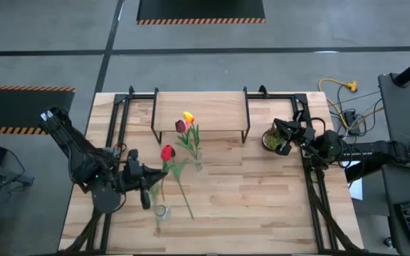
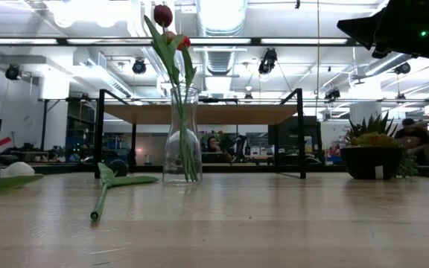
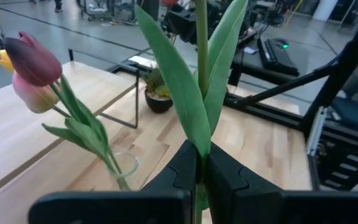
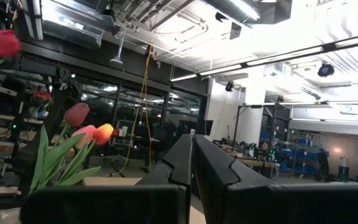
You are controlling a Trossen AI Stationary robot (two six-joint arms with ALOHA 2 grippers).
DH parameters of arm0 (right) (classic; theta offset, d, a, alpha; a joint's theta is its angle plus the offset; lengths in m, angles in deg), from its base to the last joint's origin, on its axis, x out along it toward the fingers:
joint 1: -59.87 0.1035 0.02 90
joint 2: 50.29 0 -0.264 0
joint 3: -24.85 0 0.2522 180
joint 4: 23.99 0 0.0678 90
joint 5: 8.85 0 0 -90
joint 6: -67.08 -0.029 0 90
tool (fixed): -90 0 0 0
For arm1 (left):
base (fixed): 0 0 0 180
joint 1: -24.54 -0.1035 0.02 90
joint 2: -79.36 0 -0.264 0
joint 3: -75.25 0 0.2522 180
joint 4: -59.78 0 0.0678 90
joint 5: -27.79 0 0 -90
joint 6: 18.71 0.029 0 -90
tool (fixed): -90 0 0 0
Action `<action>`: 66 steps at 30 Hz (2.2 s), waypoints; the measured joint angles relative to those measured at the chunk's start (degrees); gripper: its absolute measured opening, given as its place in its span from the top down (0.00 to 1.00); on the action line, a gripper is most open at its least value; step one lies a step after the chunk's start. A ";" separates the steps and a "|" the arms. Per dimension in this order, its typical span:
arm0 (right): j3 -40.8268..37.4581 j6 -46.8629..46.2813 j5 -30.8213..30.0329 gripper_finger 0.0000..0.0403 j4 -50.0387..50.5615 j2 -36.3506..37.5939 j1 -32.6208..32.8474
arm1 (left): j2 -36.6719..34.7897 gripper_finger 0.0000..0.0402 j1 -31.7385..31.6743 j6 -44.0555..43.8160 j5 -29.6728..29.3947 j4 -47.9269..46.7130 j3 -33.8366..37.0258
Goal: Pick and place flowers into a vace then onto a shelf
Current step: Put the red flower into the bottom transparent vase
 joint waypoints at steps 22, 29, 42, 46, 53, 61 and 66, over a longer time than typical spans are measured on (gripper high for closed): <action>0.00 -0.29 0.00 0.98 0.22 0.00 0.02 | 3.64 1.00 4.52 -0.87 0.65 0.76 -0.08; 0.00 -0.41 0.00 0.98 0.22 0.00 0.02 | 5.78 1.00 4.83 -0.90 0.86 0.60 1.59; 0.00 -0.42 0.00 0.98 0.23 0.00 0.01 | 5.95 1.00 4.81 -0.94 -0.71 6.86 9.09; 0.00 -0.42 0.00 0.98 0.24 -0.02 0.02 | 5.95 1.00 4.81 -0.94 -1.62 11.64 13.07; 0.00 -0.43 0.00 0.98 0.24 -0.02 0.01 | 5.92 1.00 4.81 3.54 -2.02 23.37 19.42; 0.00 -0.44 0.00 0.98 0.28 -0.02 0.02 | 5.88 1.00 4.81 15.95 -1.43 40.15 25.59; 0.00 -0.42 0.00 0.98 0.28 -0.02 0.02 | 5.88 1.00 4.66 16.72 -3.70 41.77 27.75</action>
